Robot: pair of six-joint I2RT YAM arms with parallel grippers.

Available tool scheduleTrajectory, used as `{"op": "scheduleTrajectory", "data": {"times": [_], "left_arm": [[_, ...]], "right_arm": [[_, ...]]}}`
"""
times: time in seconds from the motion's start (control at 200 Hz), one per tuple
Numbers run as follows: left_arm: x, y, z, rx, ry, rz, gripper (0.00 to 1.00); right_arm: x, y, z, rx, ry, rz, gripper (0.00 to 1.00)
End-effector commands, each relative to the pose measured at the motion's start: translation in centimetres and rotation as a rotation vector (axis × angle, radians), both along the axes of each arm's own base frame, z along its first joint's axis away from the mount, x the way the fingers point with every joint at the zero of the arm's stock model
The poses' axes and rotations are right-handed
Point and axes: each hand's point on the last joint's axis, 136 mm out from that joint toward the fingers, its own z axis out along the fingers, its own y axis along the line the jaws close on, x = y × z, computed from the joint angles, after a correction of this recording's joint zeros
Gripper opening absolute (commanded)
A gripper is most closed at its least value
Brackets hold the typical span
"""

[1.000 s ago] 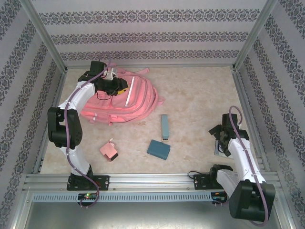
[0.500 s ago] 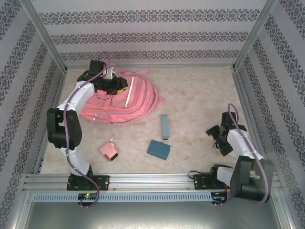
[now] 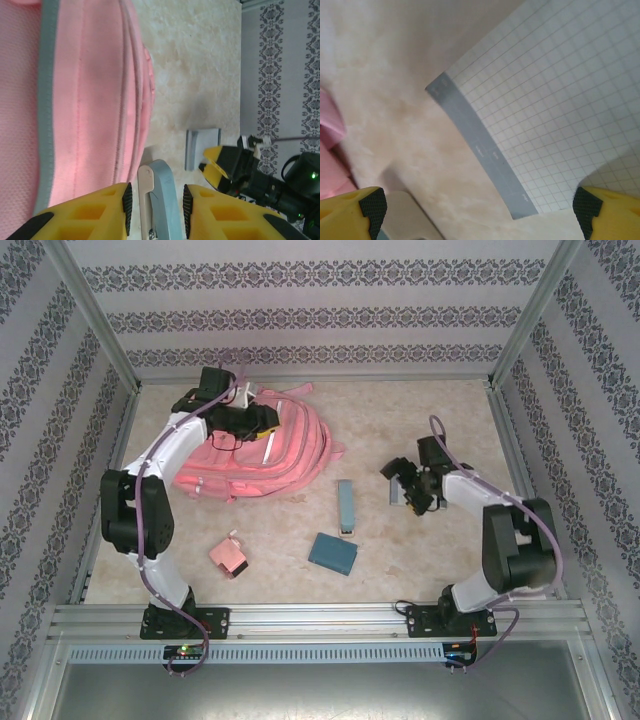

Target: Pack books, pencil case, and school supplies into a backpack

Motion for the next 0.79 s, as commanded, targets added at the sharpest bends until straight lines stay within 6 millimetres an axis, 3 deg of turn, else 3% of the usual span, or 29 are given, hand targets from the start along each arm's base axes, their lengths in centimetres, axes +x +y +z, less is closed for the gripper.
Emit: {"op": "scheduleTrajectory", "data": {"times": [0.0, 0.175, 0.3, 0.48, 0.789], "left_arm": [[0.0, -1.7, 0.9, -0.003, -0.044, -0.023, 0.34], [-0.5, -4.4, 0.1, 0.008, -0.032, -0.067, 0.34], [-0.8, -6.8, -1.0, 0.015, -0.016, -0.100, 0.34], [-0.8, -10.4, -3.2, 0.028, 0.005, -0.154, 0.34], [0.9, -16.5, -6.3, 0.086, -0.020, -0.262, 0.35]], "right_arm": [[2.5, 3.1, -0.4, 0.049, 0.002, 0.015, 0.98], [6.7, 7.1, 0.7, 0.061, -0.038, 0.087, 0.98], [7.9, 7.7, 2.5, 0.022, -0.079, 0.139, 0.98], [6.8, 4.0, 4.2, -0.168, -0.103, 0.174, 0.98], [3.7, -1.4, 2.3, -0.193, -0.074, 0.130, 0.96]]}}
